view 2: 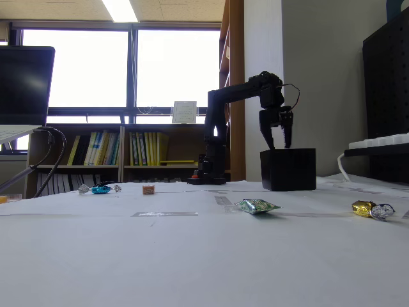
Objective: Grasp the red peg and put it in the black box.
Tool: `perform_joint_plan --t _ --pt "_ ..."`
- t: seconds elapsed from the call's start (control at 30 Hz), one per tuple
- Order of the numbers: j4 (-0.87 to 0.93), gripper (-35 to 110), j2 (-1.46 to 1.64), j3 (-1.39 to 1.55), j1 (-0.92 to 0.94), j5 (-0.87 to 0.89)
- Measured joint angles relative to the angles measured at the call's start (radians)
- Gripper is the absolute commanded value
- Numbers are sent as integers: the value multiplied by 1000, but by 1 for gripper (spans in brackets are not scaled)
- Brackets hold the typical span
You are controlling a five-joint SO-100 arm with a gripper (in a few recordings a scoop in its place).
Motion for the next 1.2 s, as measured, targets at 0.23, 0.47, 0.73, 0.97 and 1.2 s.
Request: perform_joint_plan --t 0.23,0.47,0.73,0.97,1.2 --pt "9 38 0 11 0 -25" --pt "8 49 0 26 8 -52" --pt "17 54 0 32 26 -103" --pt "26 47 -5 120 54 -114" --pt "138 7 -121 216 81 -192"
